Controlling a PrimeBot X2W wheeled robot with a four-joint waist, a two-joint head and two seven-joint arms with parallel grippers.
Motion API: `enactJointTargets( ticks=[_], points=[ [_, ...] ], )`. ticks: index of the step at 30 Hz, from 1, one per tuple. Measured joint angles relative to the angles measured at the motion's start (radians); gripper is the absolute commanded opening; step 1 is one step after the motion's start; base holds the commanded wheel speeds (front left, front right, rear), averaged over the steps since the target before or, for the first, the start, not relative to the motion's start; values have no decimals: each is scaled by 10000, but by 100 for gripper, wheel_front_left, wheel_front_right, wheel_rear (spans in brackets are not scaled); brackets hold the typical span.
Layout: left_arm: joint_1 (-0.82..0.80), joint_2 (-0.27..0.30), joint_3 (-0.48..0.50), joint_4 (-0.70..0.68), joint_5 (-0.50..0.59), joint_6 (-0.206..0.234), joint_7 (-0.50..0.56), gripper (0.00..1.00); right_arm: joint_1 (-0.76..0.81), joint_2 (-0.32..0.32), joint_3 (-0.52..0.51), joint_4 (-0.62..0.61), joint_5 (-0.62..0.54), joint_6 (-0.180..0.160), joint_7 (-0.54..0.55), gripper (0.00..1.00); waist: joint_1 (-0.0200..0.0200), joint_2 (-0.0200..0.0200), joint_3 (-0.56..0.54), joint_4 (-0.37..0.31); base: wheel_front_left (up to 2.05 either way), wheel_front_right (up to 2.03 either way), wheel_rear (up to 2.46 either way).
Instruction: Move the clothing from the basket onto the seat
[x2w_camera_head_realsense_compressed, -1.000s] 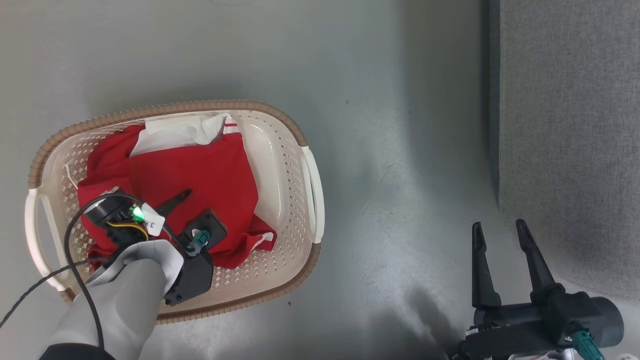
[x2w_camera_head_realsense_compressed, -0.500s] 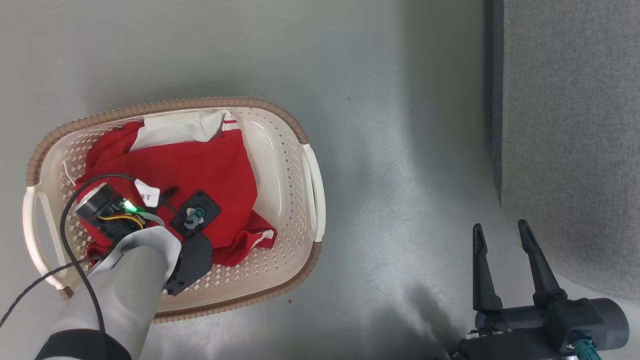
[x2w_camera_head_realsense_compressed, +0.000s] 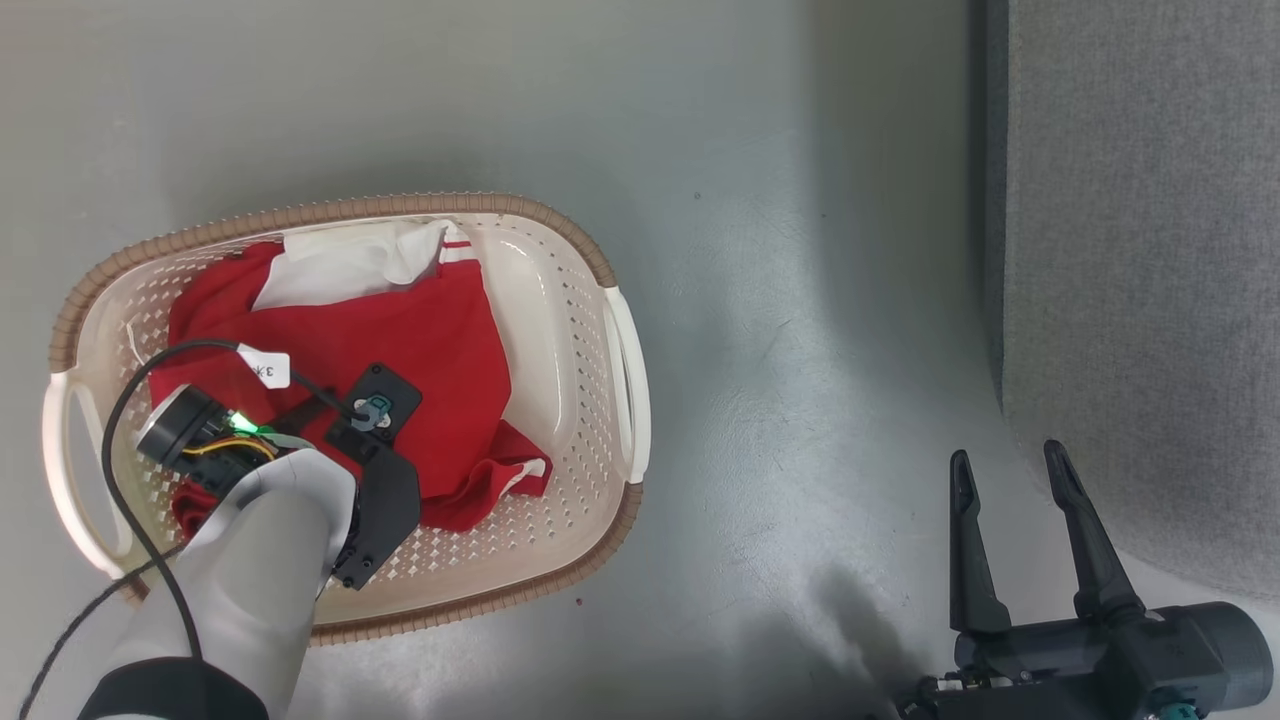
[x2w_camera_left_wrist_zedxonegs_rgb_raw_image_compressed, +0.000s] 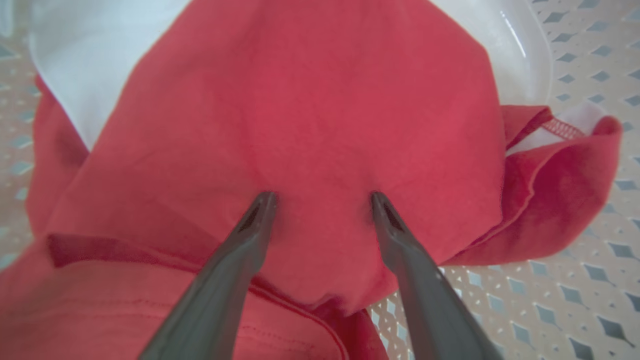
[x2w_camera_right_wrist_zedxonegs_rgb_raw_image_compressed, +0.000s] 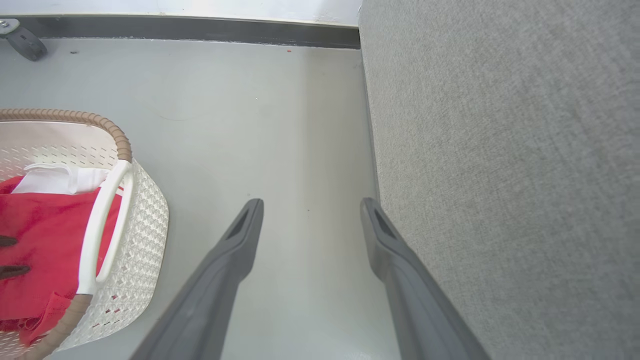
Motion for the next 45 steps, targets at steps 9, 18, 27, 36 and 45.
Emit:
enactJointTargets(
  ticks=[9,18,27,36,45],
  points=[
    [-255,-61,253,65,-272,-2,754,100,224,4,-2,-334,-316,-2,-38,100,0,0,-19,-48,0,0,0],
    [-378,-163,483,100,-604,-13,1430,0,424,15,-4,-612,-405,-12,-38,100,0,0,-40,-103,0,0,0],
    [-373,-176,472,100,-644,-15,1676,0,418,19,-21,-815,-464,-12,-40,100,0,0,-32,-89,0,0,0],
    [-155,-105,244,104,-640,-31,1407,0,-369,17,90,-502,-456,-4,-65,100,1,0,-259,-88,0,0,0],
    [287,54,418,125,-775,-65,932,0,-1497,15,370,441,-155,140,-63,100,1,0,-736,-225,0,0,0]
  ],
)
